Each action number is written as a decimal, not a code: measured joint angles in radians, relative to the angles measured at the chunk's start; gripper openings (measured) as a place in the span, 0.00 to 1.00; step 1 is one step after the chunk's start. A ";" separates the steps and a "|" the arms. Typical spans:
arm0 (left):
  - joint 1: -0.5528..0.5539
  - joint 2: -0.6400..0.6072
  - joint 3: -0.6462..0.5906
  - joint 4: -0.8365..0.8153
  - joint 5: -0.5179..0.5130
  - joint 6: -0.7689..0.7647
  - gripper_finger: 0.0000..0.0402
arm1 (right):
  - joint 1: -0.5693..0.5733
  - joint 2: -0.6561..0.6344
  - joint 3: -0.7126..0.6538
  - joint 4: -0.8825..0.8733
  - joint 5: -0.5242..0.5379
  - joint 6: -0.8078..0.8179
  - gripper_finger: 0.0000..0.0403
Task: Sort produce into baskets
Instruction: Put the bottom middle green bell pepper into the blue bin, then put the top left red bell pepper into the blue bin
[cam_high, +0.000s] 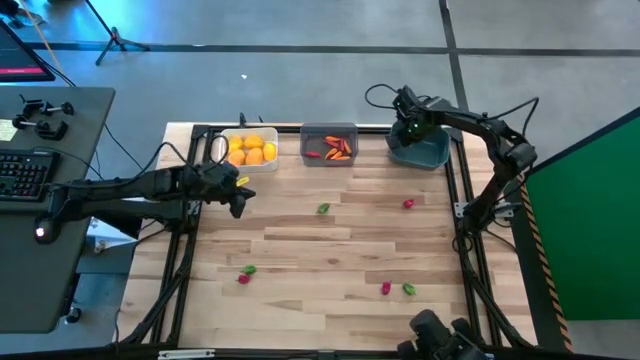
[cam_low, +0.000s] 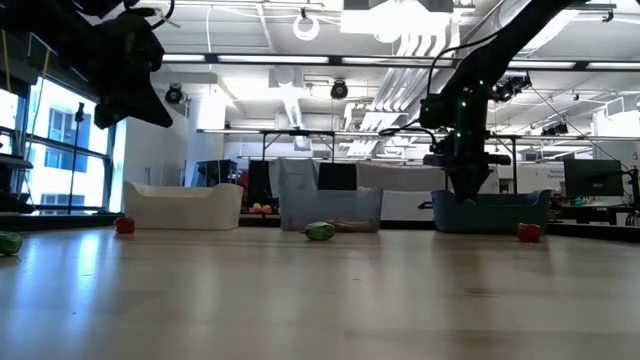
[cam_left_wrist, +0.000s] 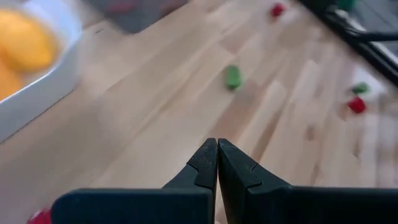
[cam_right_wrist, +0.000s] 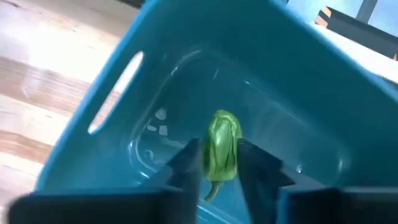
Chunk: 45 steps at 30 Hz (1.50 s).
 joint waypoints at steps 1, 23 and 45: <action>0.009 0.010 0.010 -0.018 -0.006 -0.025 0.00 | -0.001 0.000 0.009 -0.008 0.003 -0.001 0.24; 0.152 0.462 0.038 -0.189 -0.110 -0.573 0.43 | 0.054 -0.234 0.098 -0.043 0.020 -0.087 0.63; 0.152 0.657 0.036 0.003 -0.141 -0.519 0.18 | 0.059 -0.293 0.098 -0.041 0.025 -0.193 0.63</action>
